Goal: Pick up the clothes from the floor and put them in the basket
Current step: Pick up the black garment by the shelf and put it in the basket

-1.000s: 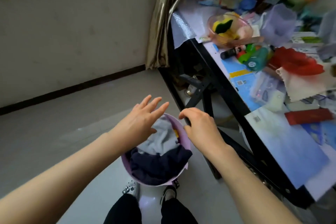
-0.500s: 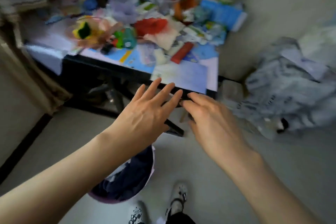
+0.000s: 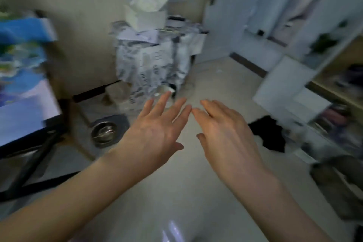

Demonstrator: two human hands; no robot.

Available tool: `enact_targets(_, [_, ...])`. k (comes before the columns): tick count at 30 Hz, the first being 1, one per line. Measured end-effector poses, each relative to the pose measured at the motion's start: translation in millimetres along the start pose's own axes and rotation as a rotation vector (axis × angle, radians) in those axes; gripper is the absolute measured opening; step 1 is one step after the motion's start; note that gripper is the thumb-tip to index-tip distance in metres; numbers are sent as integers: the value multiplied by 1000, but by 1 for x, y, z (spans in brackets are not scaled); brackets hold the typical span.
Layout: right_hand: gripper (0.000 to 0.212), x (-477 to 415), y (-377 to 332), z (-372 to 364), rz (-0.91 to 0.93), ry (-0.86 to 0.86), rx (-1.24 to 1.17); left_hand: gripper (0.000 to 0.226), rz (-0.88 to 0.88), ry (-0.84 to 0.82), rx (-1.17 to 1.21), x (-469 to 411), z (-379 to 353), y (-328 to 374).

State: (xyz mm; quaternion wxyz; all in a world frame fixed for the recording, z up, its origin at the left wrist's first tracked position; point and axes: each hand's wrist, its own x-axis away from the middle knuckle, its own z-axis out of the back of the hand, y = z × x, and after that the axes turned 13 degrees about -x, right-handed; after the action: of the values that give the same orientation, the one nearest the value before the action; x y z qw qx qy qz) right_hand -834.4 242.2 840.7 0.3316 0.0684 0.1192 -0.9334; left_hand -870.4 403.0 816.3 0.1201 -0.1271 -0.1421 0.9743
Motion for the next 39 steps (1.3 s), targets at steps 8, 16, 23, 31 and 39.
enact_targets(8, [59, 61, 236, 61, -355, 41, 129, 85, -306, 119, 69, -208, 21, 181])
enact_targets(16, [51, 46, 406, 69, -583, 49, 149, 80, -518, 94, 100, -379, -6, 284])
enact_targets(23, [47, -15, 561, 67, -724, 54, 144, 83, -676, 66, 175, -561, -50, 336])
enact_targets(31, [76, -55, 717, 75, -878, 77, 104, 79, -742, 46, 180, -734, -83, 376])
enact_targets(39, [88, -89, 926, 14, -875, -21, -41, 84, -726, -70, 71, -899, -174, 452])
